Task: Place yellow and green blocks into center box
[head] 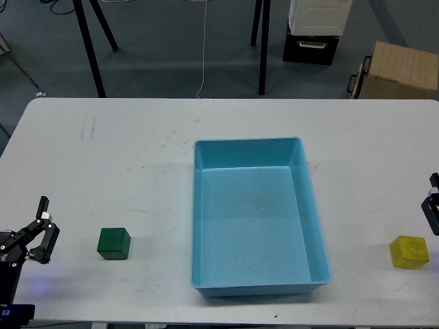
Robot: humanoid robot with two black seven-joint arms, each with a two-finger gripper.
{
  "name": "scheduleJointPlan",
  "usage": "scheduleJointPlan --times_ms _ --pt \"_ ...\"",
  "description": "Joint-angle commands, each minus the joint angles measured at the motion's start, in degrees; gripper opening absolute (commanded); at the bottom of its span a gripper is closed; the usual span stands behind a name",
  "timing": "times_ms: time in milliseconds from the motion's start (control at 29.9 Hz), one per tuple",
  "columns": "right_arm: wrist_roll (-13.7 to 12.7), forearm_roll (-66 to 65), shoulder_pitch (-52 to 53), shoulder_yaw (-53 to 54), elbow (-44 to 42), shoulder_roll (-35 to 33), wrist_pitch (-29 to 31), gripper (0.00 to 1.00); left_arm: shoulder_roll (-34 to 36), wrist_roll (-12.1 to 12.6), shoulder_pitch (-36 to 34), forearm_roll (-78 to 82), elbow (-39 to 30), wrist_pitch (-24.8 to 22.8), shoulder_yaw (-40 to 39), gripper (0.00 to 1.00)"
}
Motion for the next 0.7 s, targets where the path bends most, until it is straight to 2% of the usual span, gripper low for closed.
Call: scheduleJointPlan --times_ms 0,134,234,301,401,534,668 --pt "-0.01 0.01 0.21 0.13 0.07 0.17 0.0 1.0 0.0 -0.39 0.0 -0.02 0.07 0.0 0.11 1.0" --pt "-0.27 -0.08 0.21 0.3 -0.11 0.17 0.0 1.0 0.0 -2.85 0.0 -0.02 0.07 0.0 0.11 1.0" --pt "-3.07 -2.53 0.9 0.3 -1.94 -0.09 0.0 1.0 0.0 -2.94 0.0 -0.1 0.07 0.0 0.2 1.0" --pt "-4.83 -6.56 5.19 -0.22 -3.01 -0.27 0.0 1.0 0.0 -2.85 -0.09 -0.1 0.16 0.0 0.37 1.0" --pt "-5.54 -12.54 9.77 -0.4 -3.01 -0.88 0.0 1.0 0.0 -2.85 -0.18 -0.02 0.16 0.0 0.72 1.0" --pt "-6.42 -17.82 18.28 -2.32 -3.71 -6.23 0.0 1.0 0.0 -2.85 -0.35 -0.02 0.16 0.0 0.72 1.0" --pt "-10.81 -23.01 30.15 -11.63 -7.05 -15.28 -3.03 1.0 0.0 -2.77 -0.62 0.07 0.51 0.0 0.72 1.0"
